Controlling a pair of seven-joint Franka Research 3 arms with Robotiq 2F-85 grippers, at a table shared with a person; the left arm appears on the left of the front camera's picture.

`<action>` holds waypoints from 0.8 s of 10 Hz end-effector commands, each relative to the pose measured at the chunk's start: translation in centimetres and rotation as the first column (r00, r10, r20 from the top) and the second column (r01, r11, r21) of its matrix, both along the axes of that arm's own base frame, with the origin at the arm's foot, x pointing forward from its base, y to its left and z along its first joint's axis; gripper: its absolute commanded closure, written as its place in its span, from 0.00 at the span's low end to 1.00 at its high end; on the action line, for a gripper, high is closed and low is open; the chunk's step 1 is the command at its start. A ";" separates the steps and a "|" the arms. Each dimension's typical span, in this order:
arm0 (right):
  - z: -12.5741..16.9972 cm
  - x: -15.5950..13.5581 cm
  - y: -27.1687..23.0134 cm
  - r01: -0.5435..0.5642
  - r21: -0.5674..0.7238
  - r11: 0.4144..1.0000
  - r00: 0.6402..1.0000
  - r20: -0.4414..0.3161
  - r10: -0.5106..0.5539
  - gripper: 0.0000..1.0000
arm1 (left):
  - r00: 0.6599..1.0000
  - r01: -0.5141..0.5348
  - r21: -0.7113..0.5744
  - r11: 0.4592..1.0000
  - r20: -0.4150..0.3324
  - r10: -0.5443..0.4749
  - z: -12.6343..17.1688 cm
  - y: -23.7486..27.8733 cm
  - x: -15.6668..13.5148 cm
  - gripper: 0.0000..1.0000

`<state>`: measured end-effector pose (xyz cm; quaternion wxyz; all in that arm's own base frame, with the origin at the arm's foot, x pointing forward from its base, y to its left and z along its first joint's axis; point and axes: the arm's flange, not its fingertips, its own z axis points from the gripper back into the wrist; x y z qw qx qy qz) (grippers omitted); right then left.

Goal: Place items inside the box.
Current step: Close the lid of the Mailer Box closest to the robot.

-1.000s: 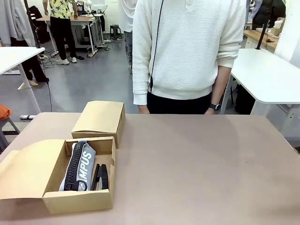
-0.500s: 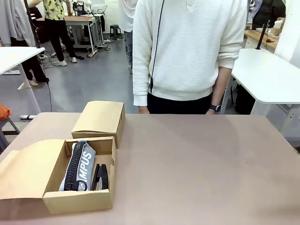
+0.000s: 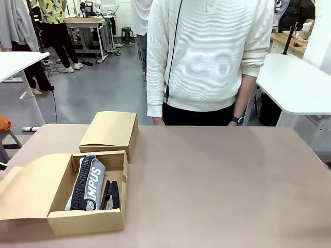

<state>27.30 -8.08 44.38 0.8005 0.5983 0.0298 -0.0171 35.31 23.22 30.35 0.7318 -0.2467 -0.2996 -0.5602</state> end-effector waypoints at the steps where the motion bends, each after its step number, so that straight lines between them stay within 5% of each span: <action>1: 0.6 -0.1 0.0 0.006 0.010 1.000 1.000 -0.017 -0.006 0.00 | 1.000 0.020 -0.016 1.000 0.019 -0.020 -0.6 -0.1 -0.1 0.00; 8: 0.6 -0.1 0.0 0.006 0.010 1.000 1.000 -0.017 -0.006 0.00 | 0.997 0.066 -0.045 0.997 0.032 -0.065 -1.2 -0.1 0.1 0.00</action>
